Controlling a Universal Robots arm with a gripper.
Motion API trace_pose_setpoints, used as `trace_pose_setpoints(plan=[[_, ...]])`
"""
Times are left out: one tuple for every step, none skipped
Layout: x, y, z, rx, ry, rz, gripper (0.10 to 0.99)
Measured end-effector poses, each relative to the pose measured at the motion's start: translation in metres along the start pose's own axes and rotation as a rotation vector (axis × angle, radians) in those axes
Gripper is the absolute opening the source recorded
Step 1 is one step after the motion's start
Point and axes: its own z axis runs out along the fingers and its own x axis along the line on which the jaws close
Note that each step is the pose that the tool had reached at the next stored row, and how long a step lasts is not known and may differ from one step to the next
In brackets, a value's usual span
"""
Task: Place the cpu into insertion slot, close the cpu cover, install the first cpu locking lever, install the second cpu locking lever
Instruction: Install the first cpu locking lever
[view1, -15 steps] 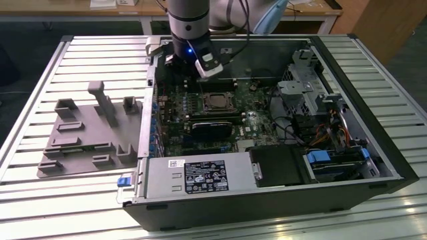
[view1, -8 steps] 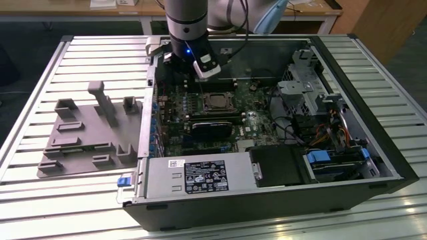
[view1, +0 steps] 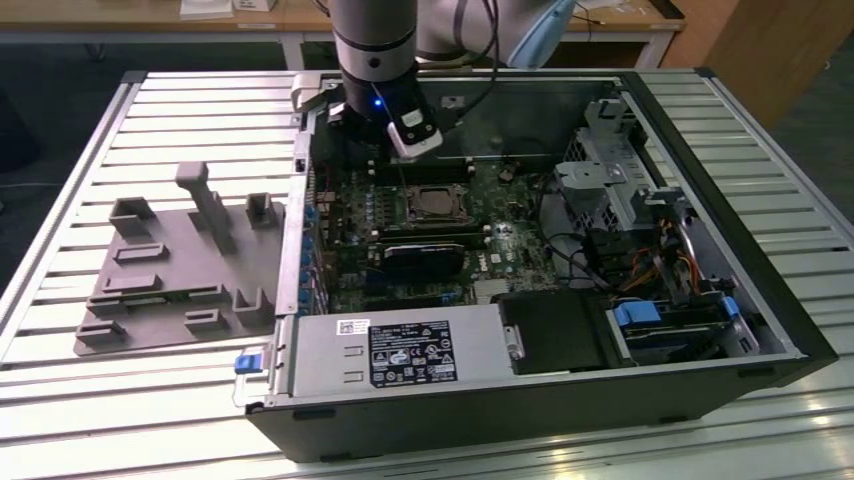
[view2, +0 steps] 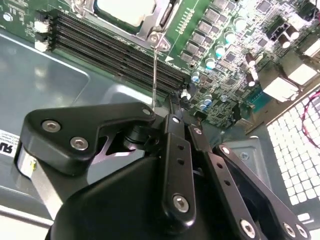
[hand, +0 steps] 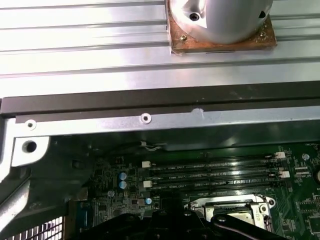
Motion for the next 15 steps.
trace_pose_setpoints(plan=[[-0.0014, 0.0001, 0.0001, 0.000, 0.0001, 0.000, 0.106], [-0.0030, 0.0002, 0.0002, 0.000, 0.0001, 0.000, 0.106], [-0.0049, 0.0003, 0.0004, 0.000, 0.0001, 0.000, 0.106], [-0.0069, 0.0005, 0.0006, 0.000, 0.0000, 0.000, 0.106], [-0.0090, 0.0006, 0.0008, 0.000, 0.0001, 0.000, 0.106], [-0.0173, 0.0012, 0.0015, -0.001, 0.0001, 0.000, 0.106], [-0.0236, 0.0016, 0.0021, 0.000, 0.0001, 0.000, 0.106], [-0.0263, 0.0018, 0.0023, -0.001, 0.0001, 0.000, 0.106], [-0.0287, 0.0020, 0.0026, -0.001, 0.0000, 0.000, 0.106], [-0.0311, 0.0022, 0.0028, 0.000, 0.0000, 0.000, 0.106], [-0.0334, 0.0023, 0.0030, 0.000, 0.0000, 0.000, 0.106], [-0.0351, 0.0024, 0.0032, 0.000, 0.0001, 0.000, 0.106], [-0.0355, 0.0024, 0.0032, 0.000, 0.0002, 0.000, 0.106], [-0.0355, 0.0024, 0.0032, 0.000, 0.0001, 0.000, 0.106], [-0.0355, 0.0024, 0.0032, 0.000, 0.0000, 0.000, 0.106]])
